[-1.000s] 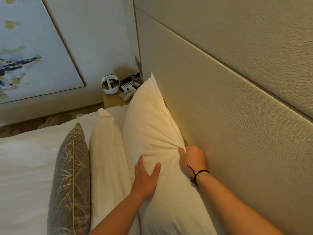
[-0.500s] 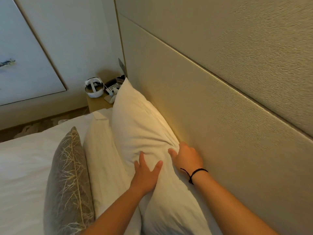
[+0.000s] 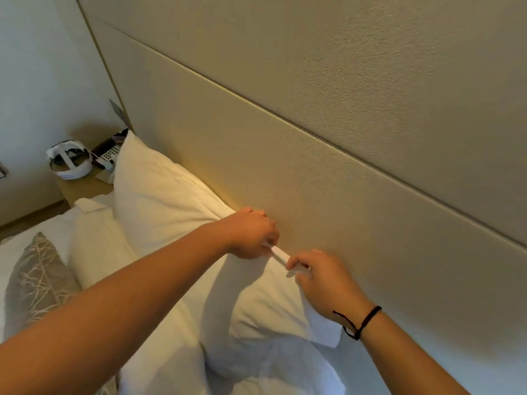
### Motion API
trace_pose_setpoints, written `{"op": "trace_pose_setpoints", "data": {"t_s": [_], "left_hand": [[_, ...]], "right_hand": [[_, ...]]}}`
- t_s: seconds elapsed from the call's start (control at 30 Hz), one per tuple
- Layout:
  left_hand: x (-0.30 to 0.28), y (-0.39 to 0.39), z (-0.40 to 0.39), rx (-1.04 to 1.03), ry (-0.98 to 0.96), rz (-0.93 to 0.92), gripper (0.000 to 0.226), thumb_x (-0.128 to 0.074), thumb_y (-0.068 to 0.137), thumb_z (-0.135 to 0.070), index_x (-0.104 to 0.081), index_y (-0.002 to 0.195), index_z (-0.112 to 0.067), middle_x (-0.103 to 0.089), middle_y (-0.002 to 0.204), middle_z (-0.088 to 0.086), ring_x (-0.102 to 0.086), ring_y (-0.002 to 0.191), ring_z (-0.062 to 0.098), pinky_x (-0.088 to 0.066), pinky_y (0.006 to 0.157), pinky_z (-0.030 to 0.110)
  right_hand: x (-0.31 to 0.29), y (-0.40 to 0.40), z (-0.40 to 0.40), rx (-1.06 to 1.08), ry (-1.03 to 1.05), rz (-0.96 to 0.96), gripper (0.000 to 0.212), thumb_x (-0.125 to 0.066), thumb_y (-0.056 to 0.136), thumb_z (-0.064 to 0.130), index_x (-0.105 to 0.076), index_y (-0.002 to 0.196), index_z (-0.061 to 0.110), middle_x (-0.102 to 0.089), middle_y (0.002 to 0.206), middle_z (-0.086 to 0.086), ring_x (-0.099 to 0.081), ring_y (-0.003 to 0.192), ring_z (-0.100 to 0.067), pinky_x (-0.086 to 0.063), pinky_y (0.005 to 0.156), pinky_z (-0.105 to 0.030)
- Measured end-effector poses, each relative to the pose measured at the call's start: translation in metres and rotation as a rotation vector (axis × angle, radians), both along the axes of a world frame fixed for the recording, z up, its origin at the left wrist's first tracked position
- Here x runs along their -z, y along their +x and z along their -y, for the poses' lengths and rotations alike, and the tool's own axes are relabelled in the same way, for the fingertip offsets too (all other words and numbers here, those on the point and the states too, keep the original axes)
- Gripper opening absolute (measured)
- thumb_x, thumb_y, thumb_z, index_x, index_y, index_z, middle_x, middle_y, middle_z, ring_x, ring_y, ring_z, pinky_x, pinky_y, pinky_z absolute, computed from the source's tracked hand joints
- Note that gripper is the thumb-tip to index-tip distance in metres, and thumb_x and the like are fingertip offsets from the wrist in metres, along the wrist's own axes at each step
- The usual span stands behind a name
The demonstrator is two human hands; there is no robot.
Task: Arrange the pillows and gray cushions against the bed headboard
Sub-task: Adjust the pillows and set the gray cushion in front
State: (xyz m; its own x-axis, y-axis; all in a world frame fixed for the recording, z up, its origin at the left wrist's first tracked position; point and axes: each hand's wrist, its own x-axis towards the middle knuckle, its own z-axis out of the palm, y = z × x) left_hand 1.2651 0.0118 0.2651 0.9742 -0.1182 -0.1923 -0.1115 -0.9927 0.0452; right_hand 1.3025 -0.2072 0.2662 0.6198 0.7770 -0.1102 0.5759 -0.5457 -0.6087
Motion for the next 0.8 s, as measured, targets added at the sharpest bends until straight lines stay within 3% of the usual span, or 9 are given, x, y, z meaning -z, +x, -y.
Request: {"op": "trace_pose_setpoints", "data": {"t_s": [0.1, 0.2, 0.3, 0.47, 0.57, 0.6, 0.67, 0.73, 0.8], "left_hand": [[-0.003, 0.008, 0.004, -0.005, -0.088, 0.068, 0.017, -0.061, 0.09, -0.039, -0.067, 0.099, -0.026, -0.066, 0.1, -0.004, -0.05, 0.091, 0.016, -0.039, 0.07, 0.03], [0.002, 0.007, 0.007, -0.074, -0.142, 0.132, 0.014, -0.061, 0.09, -0.035, -0.068, 0.096, -0.024, -0.065, 0.099, -0.003, -0.058, 0.093, 0.019, -0.049, 0.071, 0.033], [0.018, 0.002, 0.016, -0.131, -0.178, 0.19, 0.012, -0.059, 0.088, -0.03, -0.068, 0.093, -0.023, -0.065, 0.097, -0.003, -0.059, 0.092, 0.021, -0.048, 0.07, 0.032], [0.044, -0.006, 0.03, -0.227, -0.212, 0.217, 0.012, -0.057, 0.086, -0.027, -0.067, 0.085, -0.022, -0.058, 0.088, -0.002, -0.06, 0.088, 0.023, -0.046, 0.068, 0.032], [0.05, -0.008, 0.026, -0.211, -0.224, 0.209, 0.013, -0.057, 0.089, -0.027, -0.068, 0.087, -0.02, -0.057, 0.089, -0.002, -0.06, 0.087, 0.022, -0.051, 0.07, 0.034], [0.05, -0.008, 0.023, -0.204, -0.232, 0.203, 0.014, -0.057, 0.09, -0.029, -0.069, 0.09, -0.021, -0.059, 0.093, -0.002, -0.06, 0.088, 0.021, -0.052, 0.072, 0.035], [0.049, -0.009, 0.013, -0.178, -0.232, 0.206, 0.018, -0.058, 0.092, -0.036, -0.069, 0.097, -0.023, -0.062, 0.101, -0.002, -0.059, 0.092, 0.019, -0.053, 0.076, 0.034], [0.048, -0.011, 0.0, -0.134, -0.181, 0.226, 0.023, -0.055, 0.095, -0.042, -0.067, 0.104, -0.024, -0.062, 0.104, -0.002, -0.057, 0.091, 0.017, -0.053, 0.077, 0.033], [0.046, -0.015, -0.015, -0.094, -0.108, 0.251, 0.028, -0.052, 0.096, -0.047, -0.064, 0.106, -0.024, -0.062, 0.103, -0.003, -0.054, 0.089, 0.015, -0.052, 0.076, 0.03]], "right_hand": [[-0.004, -0.005, 0.026, -0.008, -0.079, 0.195, 0.02, -0.054, 0.094, 0.013, -0.068, 0.096, 0.026, -0.06, 0.095, 0.008, -0.054, 0.082, -0.011, -0.048, 0.071, -0.026], [0.0, -0.019, 0.044, 0.047, -0.134, 0.528, 0.016, -0.071, 0.08, 0.006, -0.063, 0.073, 0.017, -0.052, 0.071, 0.001, -0.049, 0.054, -0.021, -0.041, 0.045, -0.033], [0.01, -0.036, 0.051, 0.108, -0.237, 0.588, 0.037, -0.081, 0.051, -0.009, -0.054, 0.058, 0.015, -0.046, 0.059, -0.002, -0.036, 0.038, -0.02, -0.023, 0.037, -0.026], [0.032, -0.052, 0.055, 0.104, -0.397, 0.517, 0.049, -0.088, 0.019, -0.006, -0.054, 0.046, 0.018, -0.05, 0.052, -0.003, -0.046, 0.035, -0.019, -0.024, 0.035, -0.022], [0.031, -0.052, 0.047, 0.068, -0.403, 0.49, 0.039, -0.086, 0.036, 0.0, -0.06, 0.058, 0.019, -0.053, 0.062, -0.001, -0.049, 0.042, -0.019, -0.025, 0.038, -0.025], [0.031, -0.05, 0.04, 0.062, -0.378, 0.476, 0.031, -0.083, 0.056, 0.006, -0.064, 0.075, 0.021, -0.056, 0.074, 0.001, -0.054, 0.053, -0.018, -0.03, 0.043, -0.026], [0.034, -0.043, 0.023, 0.089, -0.248, 0.395, 0.022, -0.053, 0.094, 0.018, -0.06, 0.112, 0.028, -0.057, 0.104, 0.007, -0.059, 0.078, -0.015, -0.042, 0.058, -0.025], [0.034, -0.036, 0.001, 0.115, -0.086, 0.223, 0.029, -0.038, 0.103, 0.027, -0.055, 0.125, 0.031, -0.054, 0.12, 0.01, -0.06, 0.091, -0.012, -0.048, 0.074, -0.025], [0.034, -0.027, -0.024, 0.118, 0.03, 0.097, 0.028, -0.042, 0.102, 0.028, -0.059, 0.125, 0.028, -0.054, 0.125, 0.009, -0.058, 0.101, -0.01, -0.047, 0.086, -0.023]]}}
